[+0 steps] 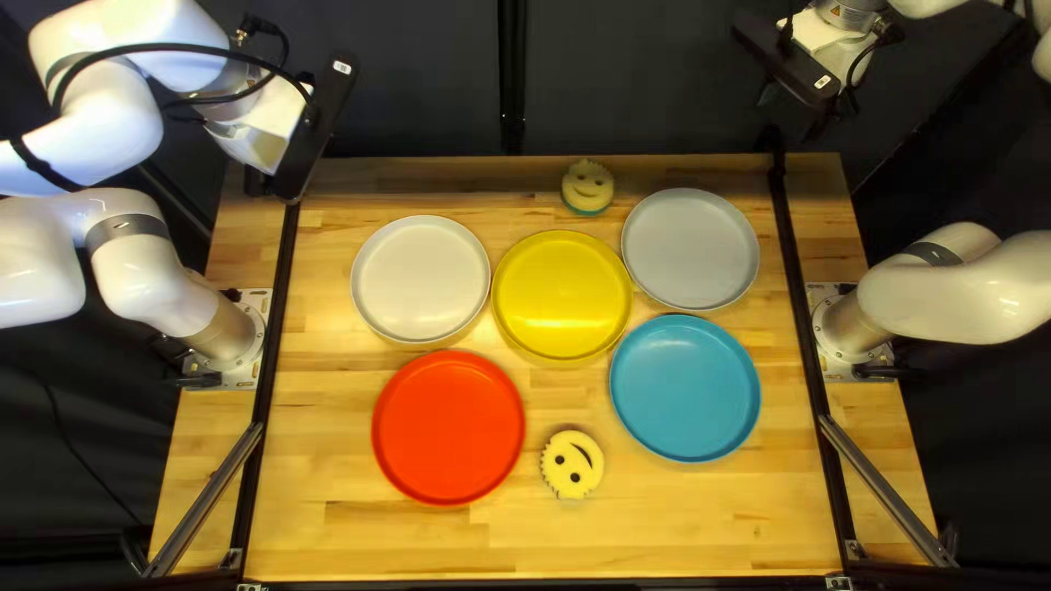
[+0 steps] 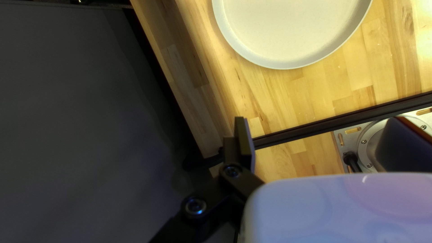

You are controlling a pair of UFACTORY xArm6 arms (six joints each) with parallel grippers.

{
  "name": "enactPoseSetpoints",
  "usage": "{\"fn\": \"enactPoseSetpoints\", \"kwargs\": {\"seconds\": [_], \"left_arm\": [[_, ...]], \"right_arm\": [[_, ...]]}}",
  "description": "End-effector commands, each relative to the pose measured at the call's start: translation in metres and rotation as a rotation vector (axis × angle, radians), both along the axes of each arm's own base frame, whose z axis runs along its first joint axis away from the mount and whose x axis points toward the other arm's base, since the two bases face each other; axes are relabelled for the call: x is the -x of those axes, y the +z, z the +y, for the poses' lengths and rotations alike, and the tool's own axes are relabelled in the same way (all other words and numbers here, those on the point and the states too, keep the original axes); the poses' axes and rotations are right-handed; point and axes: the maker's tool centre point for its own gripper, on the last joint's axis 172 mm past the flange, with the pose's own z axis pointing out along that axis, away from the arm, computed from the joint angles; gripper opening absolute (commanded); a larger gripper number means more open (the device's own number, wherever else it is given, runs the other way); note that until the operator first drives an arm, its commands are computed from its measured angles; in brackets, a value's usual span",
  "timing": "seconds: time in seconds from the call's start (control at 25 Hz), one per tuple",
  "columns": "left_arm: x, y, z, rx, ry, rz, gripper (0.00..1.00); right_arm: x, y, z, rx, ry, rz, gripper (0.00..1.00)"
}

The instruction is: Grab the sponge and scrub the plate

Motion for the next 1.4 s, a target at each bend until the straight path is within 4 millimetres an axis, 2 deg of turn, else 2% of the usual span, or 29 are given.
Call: {"fn": "enactPoseSetpoints", "kwargs": {"seconds": [0.04,0.12,0.16,0.28,0.32,0.76,0.92,1.12,1.2,1.4], "left_arm": [[-0.045,-0.009,-0.037,-0.015,-0.035,-0.033,1.0],[-0.062,-0.018,-0.052,-0.013,-0.058,-0.041,1.0],[-0.078,-0.031,-0.068,-0.008,-0.081,-0.047,1.0],[-0.097,-0.05,-0.094,0.005,-0.13,-0.056,1.0],[-0.098,-0.05,-0.097,0.006,-0.14,-0.055,1.0],[-0.098,-0.05,-0.097,0.006,-0.14,-0.055,1.0],[-0.116,-0.073,-0.112,0.013,-0.142,-0.057,1.0],[-0.139,-0.085,-0.141,0.026,-0.168,-0.054,1.0],[-0.156,-0.094,-0.163,0.03,-0.188,-0.052,1.0],[-0.185,-0.12,-0.202,0.042,-0.232,-0.058,1.0]], "right_arm": [[0.0,0.0,0.0,0.0,0.0,0.0,1.0],[0.0,0.0,0.0,0.0,0.0,0.0,1.0],[0.0,0.0,0.0,0.0,0.0,0.0,1.0],[0.0,0.0,0.0,0.0,0.0,0.0,1.0],[0.0,0.0,0.0,0.0,0.0,0.0,1.0],[0.0,0.0,0.0,0.0,0.0,0.0,1.0],[0.0,0.0,0.0,0.0,0.0,0.0,1.0],[0.0,0.0,0.0,0.0,0.0,0.0,1.0],[0.0,0.0,0.0,0.0,0.0,0.0,1.0],[0.0,0.0,0.0,0.0,0.0,0.0,1.0]]}}
